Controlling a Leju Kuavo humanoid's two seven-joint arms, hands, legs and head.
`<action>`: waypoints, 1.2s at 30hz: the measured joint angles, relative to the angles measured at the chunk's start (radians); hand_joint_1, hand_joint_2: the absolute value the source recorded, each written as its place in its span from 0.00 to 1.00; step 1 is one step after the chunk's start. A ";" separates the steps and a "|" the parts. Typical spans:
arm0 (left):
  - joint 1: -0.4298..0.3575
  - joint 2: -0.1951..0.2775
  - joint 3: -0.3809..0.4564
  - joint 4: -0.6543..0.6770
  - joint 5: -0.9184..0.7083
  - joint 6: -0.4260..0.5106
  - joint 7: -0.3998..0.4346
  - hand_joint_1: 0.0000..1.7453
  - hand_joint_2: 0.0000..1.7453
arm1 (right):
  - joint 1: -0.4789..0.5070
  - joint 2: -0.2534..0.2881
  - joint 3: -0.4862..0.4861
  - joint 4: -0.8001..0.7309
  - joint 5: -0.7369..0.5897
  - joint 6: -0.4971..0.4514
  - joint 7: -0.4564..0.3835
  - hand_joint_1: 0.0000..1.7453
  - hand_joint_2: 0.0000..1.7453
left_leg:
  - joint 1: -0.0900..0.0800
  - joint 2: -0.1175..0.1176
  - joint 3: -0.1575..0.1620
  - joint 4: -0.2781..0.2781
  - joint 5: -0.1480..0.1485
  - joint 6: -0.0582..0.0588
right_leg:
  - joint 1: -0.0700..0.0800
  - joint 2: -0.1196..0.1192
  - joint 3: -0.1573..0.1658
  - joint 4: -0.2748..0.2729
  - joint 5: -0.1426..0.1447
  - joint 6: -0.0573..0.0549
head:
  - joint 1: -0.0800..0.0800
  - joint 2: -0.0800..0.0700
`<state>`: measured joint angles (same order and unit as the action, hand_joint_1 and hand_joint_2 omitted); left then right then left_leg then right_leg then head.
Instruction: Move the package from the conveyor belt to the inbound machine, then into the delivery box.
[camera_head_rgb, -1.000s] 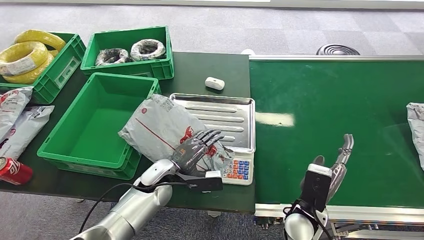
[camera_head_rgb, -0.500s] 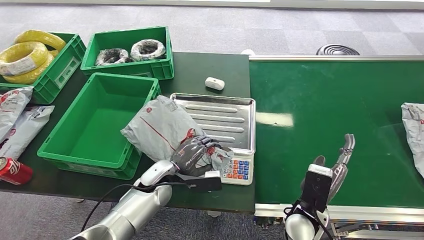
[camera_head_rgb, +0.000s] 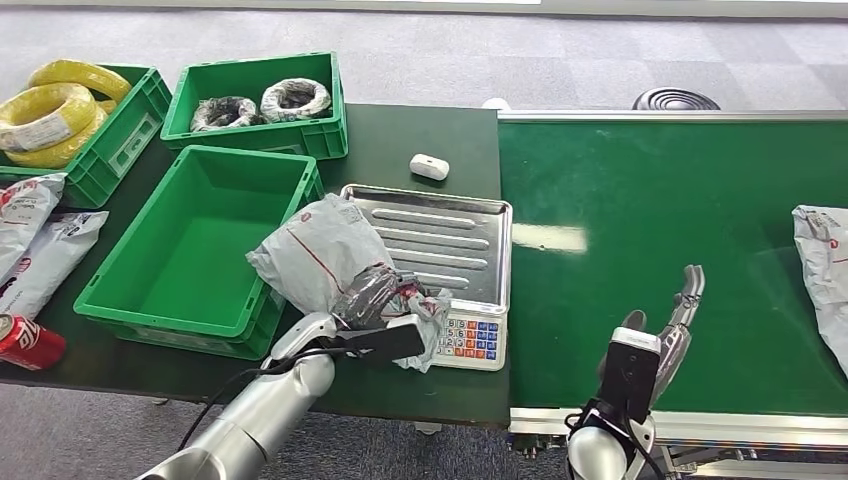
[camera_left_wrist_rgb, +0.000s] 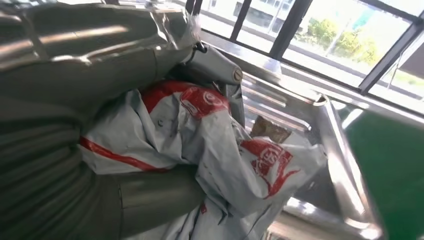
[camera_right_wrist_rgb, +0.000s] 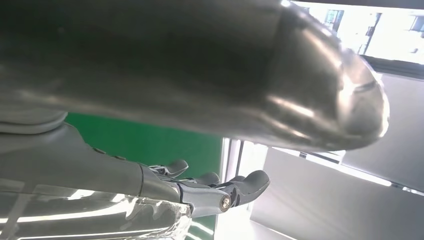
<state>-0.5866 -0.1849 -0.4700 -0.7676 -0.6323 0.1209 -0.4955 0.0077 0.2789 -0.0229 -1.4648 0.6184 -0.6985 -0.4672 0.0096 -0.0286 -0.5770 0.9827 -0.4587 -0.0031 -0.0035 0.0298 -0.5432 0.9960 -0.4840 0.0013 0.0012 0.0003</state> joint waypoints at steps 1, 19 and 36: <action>0.002 0.001 0.021 -0.016 0.044 -0.009 -0.007 0.87 1.00 | -0.002 0.000 0.001 0.002 -0.002 0.000 -0.004 0.00 0.00 | 0.000 0.000 0.000 0.000 0.000 0.000 | 0.000 0.000 0.000 0.000 0.000 0.000 | 0.000 0.000; -0.137 0.053 0.352 -0.131 0.327 0.111 0.044 0.88 1.00 | -0.033 0.016 0.005 0.066 -0.029 0.000 -0.072 0.00 0.00 | 0.000 0.000 0.000 0.000 0.000 0.000 | 0.000 0.000 0.000 0.001 0.000 0.000 | 0.000 0.000; -0.255 0.076 0.403 0.018 0.325 0.265 0.076 0.89 1.00 | -0.047 0.027 0.002 0.094 -0.024 0.000 -0.076 0.00 0.00 | 0.000 0.000 0.000 0.000 0.001 0.000 | 0.000 0.000 0.000 0.002 0.000 0.000 | 0.000 0.000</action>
<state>-0.8418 -0.1093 -0.0665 -0.7501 -0.3075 0.3863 -0.4193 -0.0396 0.3058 -0.0210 -1.3711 0.5941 -0.6985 -0.5437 0.0098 -0.0286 -0.5766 0.9827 -0.4582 -0.0034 -0.0033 0.0301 -0.5436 0.9975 -0.4837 0.0009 0.0012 0.0004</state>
